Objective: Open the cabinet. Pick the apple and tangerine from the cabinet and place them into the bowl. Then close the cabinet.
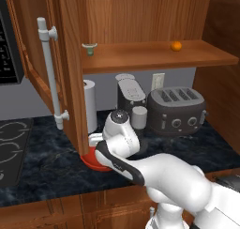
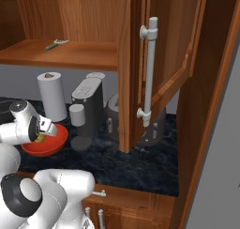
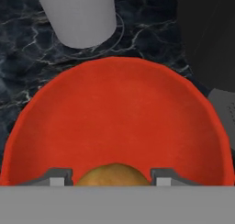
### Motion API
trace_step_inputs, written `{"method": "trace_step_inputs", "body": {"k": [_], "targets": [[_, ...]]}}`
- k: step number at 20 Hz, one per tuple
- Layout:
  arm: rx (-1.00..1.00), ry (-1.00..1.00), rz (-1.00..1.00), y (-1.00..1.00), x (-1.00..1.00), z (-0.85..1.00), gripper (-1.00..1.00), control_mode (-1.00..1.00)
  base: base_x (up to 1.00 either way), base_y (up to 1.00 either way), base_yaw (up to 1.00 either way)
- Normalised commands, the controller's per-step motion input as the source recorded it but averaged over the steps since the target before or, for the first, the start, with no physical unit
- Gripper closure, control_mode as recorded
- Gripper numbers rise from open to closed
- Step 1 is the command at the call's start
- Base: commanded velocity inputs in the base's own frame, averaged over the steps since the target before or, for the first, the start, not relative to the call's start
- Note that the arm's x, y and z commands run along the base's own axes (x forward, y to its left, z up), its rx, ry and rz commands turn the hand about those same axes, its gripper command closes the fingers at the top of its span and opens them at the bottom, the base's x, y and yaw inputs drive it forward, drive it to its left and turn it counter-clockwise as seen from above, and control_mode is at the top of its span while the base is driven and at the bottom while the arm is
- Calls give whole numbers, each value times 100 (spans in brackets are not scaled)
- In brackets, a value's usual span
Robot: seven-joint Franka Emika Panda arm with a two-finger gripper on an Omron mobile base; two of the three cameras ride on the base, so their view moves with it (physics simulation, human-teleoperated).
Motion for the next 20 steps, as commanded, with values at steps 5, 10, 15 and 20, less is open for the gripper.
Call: {"method": "trace_step_inputs", "body": {"k": [5,10,15,20], "targets": [[0,0,0,0,0,0,-100,-100,0,0,0],[0,-2,-1,0,0,23,-100,-100,0,0,0],[0,-3,-3,0,-1,57,-100,-100,0,0,0],[-2,-9,0,-1,-44,72,-100,-100,0,0,0]]}}
